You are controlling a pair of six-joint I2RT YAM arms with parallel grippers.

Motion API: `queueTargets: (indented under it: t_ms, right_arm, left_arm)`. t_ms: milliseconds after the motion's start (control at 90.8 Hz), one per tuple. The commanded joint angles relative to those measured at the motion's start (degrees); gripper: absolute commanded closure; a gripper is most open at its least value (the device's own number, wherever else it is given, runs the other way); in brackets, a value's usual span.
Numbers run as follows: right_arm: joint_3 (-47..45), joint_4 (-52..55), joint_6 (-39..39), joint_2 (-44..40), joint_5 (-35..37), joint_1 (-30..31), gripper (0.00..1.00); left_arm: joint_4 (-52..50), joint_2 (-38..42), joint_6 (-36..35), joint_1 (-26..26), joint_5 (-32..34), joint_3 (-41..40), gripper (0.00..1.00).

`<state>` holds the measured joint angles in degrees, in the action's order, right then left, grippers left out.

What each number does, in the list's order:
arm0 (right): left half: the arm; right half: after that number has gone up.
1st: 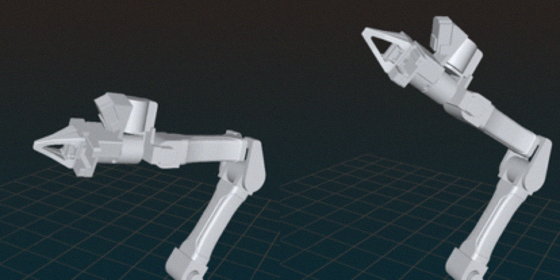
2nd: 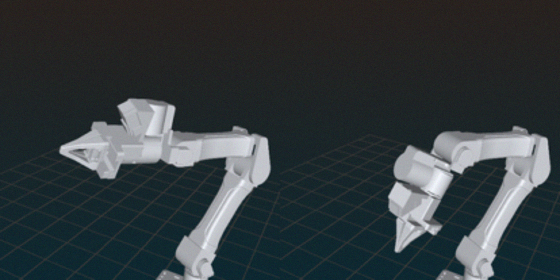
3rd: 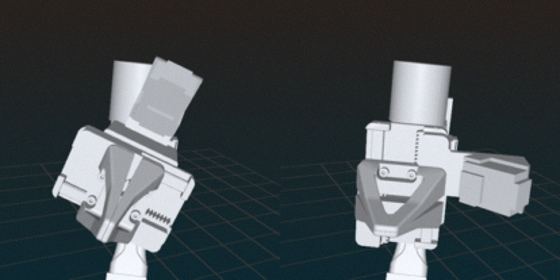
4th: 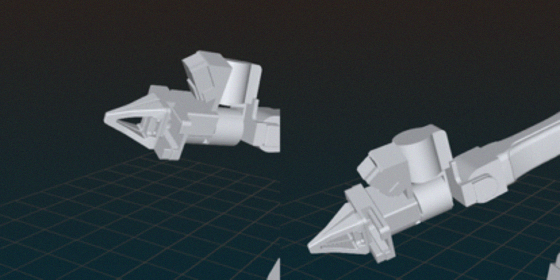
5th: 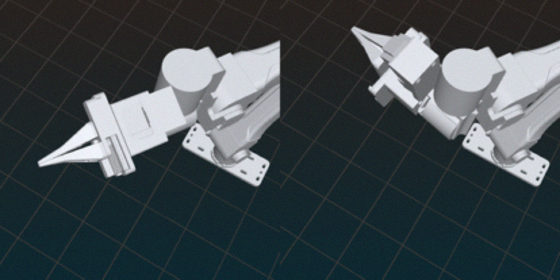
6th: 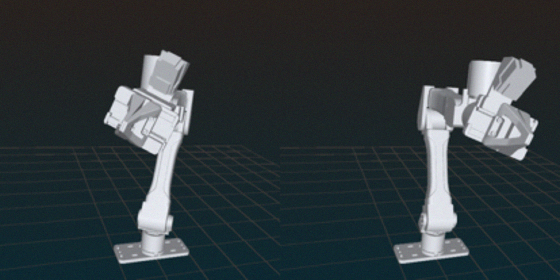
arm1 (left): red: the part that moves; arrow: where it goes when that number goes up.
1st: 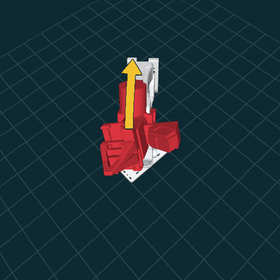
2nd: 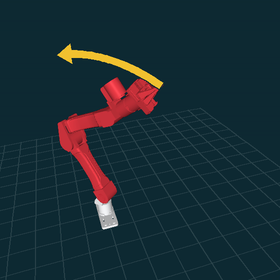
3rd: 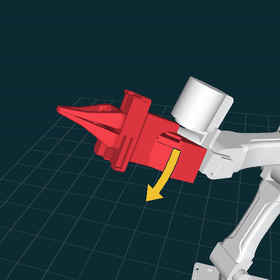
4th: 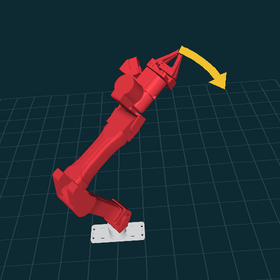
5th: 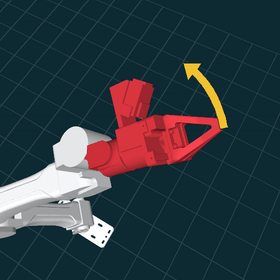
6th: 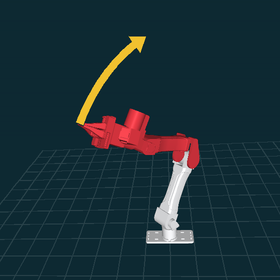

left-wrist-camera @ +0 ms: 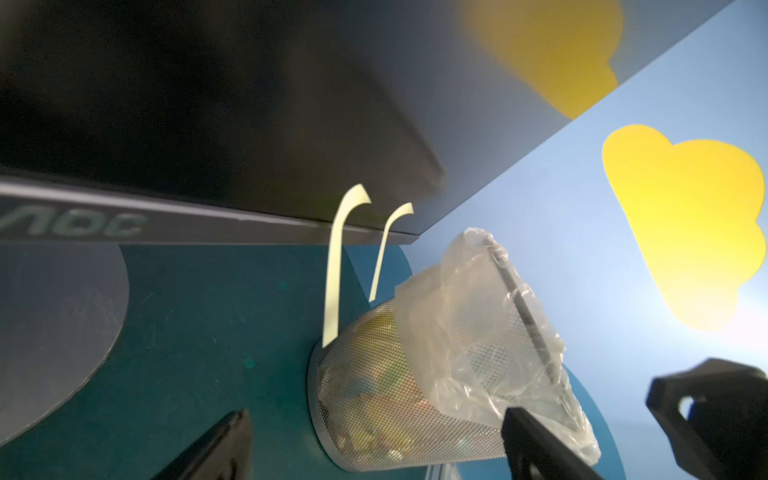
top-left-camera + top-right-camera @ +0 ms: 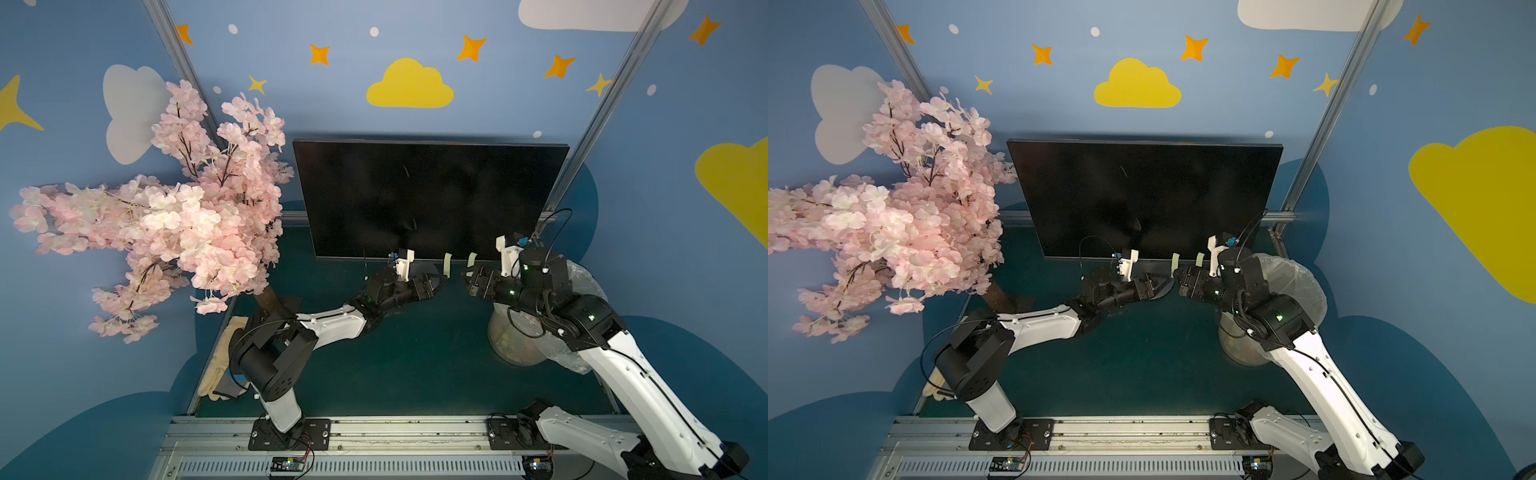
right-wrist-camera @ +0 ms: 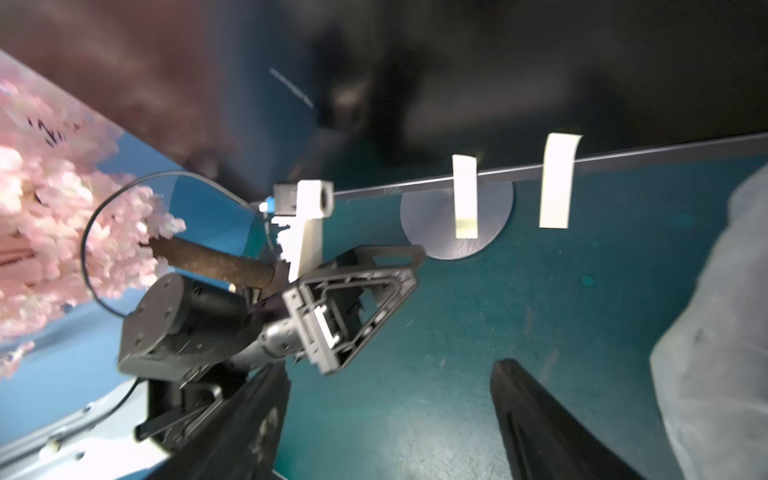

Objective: Remove the sticky note from the monitor
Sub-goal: Tear off the sticky note from the monitor.

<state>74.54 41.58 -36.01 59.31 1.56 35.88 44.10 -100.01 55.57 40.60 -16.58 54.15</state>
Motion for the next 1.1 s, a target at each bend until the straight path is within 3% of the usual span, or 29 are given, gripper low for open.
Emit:
queueTargets:
  t_ms: [0,363,1090]
  right_arm:
    - [-0.53,-1.18,2.43,0.74,3.54,2.37,0.18]
    - [-2.48,-1.38,2.44,0.70,5.40,4.29,0.18]
    - [-4.02,-0.02,2.62,-1.48,7.58,4.19,0.18]
  left_arm:
    - [8.92,-2.87,3.75,-0.03,1.85,0.01,0.05]
    - [10.42,-9.20,3.06,0.00,4.85,3.96,0.11]
    - [11.64,-13.47,4.26,0.18,5.15,8.34,0.51]
